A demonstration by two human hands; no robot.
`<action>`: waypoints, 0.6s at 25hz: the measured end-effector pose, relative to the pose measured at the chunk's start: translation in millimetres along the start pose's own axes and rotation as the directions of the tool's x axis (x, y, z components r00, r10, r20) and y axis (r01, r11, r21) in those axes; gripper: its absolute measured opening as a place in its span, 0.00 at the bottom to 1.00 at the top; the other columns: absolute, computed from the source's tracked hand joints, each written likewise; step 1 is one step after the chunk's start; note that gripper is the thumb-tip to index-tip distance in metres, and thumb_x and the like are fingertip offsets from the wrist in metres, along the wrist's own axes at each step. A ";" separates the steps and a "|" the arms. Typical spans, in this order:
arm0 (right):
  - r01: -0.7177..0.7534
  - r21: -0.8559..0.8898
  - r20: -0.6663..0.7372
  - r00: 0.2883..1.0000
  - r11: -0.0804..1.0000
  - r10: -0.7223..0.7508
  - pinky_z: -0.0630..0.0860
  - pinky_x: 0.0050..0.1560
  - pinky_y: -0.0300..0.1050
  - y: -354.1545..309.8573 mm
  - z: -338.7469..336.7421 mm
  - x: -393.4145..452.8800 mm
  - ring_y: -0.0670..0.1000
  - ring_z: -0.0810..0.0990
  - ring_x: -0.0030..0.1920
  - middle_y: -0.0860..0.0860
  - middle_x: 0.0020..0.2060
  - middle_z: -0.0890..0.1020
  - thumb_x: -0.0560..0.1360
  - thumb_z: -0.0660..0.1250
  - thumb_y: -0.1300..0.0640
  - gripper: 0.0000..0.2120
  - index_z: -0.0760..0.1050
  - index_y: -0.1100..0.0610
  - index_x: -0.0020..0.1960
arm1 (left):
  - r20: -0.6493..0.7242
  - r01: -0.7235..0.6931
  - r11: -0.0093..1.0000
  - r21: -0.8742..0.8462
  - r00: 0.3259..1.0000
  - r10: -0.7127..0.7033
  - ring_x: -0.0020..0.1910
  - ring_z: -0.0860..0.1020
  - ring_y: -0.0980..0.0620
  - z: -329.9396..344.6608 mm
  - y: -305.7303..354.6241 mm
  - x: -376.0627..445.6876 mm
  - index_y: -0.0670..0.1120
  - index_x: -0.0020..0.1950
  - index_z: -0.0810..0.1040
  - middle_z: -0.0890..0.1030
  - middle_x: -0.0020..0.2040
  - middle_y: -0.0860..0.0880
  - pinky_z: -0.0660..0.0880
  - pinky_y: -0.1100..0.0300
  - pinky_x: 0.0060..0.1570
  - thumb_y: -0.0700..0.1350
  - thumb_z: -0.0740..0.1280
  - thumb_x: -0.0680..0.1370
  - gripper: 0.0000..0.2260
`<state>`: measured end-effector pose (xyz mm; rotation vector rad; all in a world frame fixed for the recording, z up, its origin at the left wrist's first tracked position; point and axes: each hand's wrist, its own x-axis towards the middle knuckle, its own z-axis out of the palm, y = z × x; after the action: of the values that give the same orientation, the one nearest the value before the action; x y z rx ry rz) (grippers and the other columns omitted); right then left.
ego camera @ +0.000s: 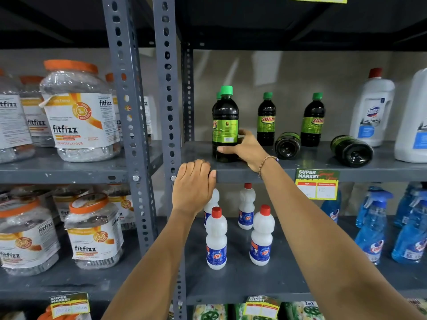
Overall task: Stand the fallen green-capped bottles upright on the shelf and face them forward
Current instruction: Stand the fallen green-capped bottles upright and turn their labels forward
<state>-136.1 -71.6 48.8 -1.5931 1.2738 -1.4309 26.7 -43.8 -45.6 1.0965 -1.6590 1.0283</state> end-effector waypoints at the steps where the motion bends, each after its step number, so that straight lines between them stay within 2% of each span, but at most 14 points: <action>1: 0.014 -0.077 -0.012 1.000 0.997 -0.015 0.73 0.63 0.46 -0.3 1.3 -0.9 0.52 0.76 0.60 0.55 0.62 0.77 0.62 0.80 0.58 0.44 0.59 0.61 0.70 | 0.002 0.002 1.000 -0.001 1.000 -0.002 0.40 0.77 0.47 -0.2 -0.4 0.6 0.43 0.47 0.76 0.80 0.42 0.46 0.73 0.53 0.46 0.49 0.52 0.81 0.16; 3: 0.014 -0.092 0.009 1.000 0.996 -0.014 0.72 0.65 0.47 -0.6 1.7 -1.5 0.52 0.75 0.62 0.55 0.62 0.76 0.63 0.80 0.56 0.45 0.57 0.60 0.71 | 0.013 0.000 1.000 -0.010 1.000 0.000 0.40 0.77 0.46 -1.2 -1.8 2.3 0.43 0.47 0.76 0.80 0.42 0.46 0.73 0.53 0.46 0.49 0.52 0.81 0.16; 6: -0.045 0.057 0.071 0.997 0.997 0.041 0.72 0.66 0.48 -1.2 -1.7 -0.1 0.54 0.75 0.65 0.57 0.64 0.76 0.65 0.77 0.66 0.42 0.57 0.63 0.73 | 0.020 -0.004 1.000 -0.001 1.000 0.004 0.40 0.77 0.47 -1.4 -0.8 1.2 0.43 0.48 0.77 0.80 0.43 0.46 0.73 0.53 0.47 0.49 0.53 0.81 0.16; 10: 0.000 -0.049 0.063 0.998 0.999 0.003 0.73 0.61 0.42 -1.8 1.0 -3.1 0.50 0.75 0.62 0.53 0.61 0.76 0.62 0.81 0.57 0.46 0.57 0.61 0.71 | 0.023 0.010 0.999 -0.031 1.000 -0.009 0.41 0.78 0.46 -2.5 -0.4 1.5 0.43 0.48 0.77 0.81 0.43 0.46 0.75 0.53 0.47 0.49 0.53 0.81 0.16; 13: -0.034 0.004 0.096 0.995 0.999 0.033 0.74 0.54 0.39 -2.1 -1.7 -2.4 0.52 0.76 0.62 0.51 0.55 0.78 0.64 0.79 0.62 0.42 0.58 0.62 0.71 | 0.025 0.002 0.999 -0.033 1.000 -0.001 0.41 0.78 0.46 -4.2 -0.3 1.3 0.43 0.48 0.77 0.81 0.43 0.45 0.74 0.53 0.47 0.49 0.53 0.81 0.16; 15: -0.013 -0.067 0.069 0.997 0.998 0.017 0.75 0.60 0.45 -2.0 1.1 -1.3 0.54 0.75 0.64 0.53 0.58 0.77 0.62 0.81 0.56 0.43 0.60 0.61 0.69 | 0.013 0.003 1.000 -0.022 1.000 -0.003 0.40 0.78 0.46 -3.4 0.4 1.3 0.43 0.48 0.77 0.81 0.43 0.46 0.74 0.53 0.47 0.49 0.53 0.81 0.16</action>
<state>-134.4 -69.9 50.0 -1.6592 1.3023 -1.3246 26.8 -40.8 -43.5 1.0932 -1.6741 1.0012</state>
